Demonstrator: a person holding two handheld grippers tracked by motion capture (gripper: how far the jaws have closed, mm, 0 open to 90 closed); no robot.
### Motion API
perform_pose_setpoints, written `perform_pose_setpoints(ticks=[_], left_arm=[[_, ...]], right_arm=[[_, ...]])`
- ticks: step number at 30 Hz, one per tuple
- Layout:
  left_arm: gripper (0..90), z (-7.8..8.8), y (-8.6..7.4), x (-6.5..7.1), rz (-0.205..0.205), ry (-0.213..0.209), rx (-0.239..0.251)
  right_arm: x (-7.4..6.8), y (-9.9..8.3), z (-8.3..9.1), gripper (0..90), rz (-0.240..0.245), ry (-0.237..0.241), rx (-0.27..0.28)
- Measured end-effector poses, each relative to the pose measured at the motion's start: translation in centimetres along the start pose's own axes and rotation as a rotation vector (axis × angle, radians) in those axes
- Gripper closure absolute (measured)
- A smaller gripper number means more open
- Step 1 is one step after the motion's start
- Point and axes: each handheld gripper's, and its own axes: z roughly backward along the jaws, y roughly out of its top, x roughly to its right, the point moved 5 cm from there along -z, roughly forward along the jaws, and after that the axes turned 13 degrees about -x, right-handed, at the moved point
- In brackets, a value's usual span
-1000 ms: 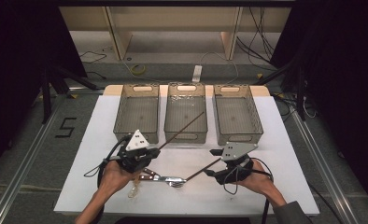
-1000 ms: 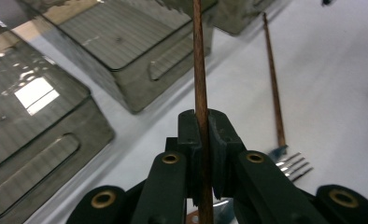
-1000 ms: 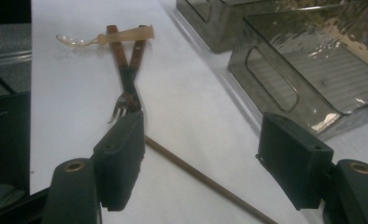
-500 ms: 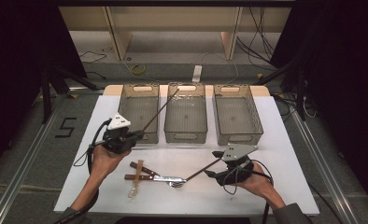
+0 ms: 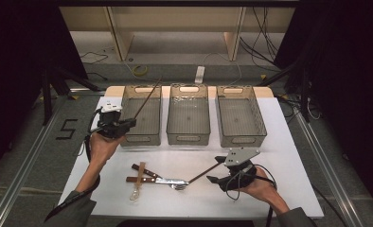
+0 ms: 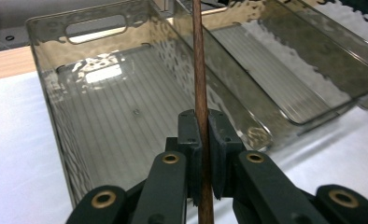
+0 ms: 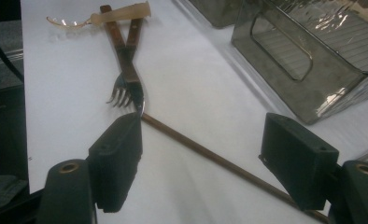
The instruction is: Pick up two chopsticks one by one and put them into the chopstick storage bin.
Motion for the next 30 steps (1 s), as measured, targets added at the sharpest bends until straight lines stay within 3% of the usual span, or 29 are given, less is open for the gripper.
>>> perform_pose_setpoints(ticks=[4, 10, 25, 27, 30], left_arm=[[84.1, -0.9, 0.4, -0.8, 0.042, -0.012, -0.003], [84.0, -2.0, 0.8, -1.8, 0.075, 0.004, -0.029], [83.0, -4.2, 0.7, -3.2, 0.109, 0.055, -0.086], [77.3, -4.2, 0.7, -3.1, 0.123, 0.055, -0.086], [58.0, -4.2, 0.7, -2.9, 0.121, 0.080, -0.091]], right_arm=[[-0.2, 0.0, 0.0, 29.5, 0.003, 0.002, 0.003], [-0.2, -0.1, 0.2, 29.4, 0.010, -0.006, 0.002], [-0.4, -0.1, 0.2, 29.4, 0.021, 0.004, 0.001], [-0.4, -0.1, 0.2, 29.4, 0.023, 0.007, 0.001], [-0.4, -0.1, 0.3, 29.4, 0.023, 0.008, -0.001]])
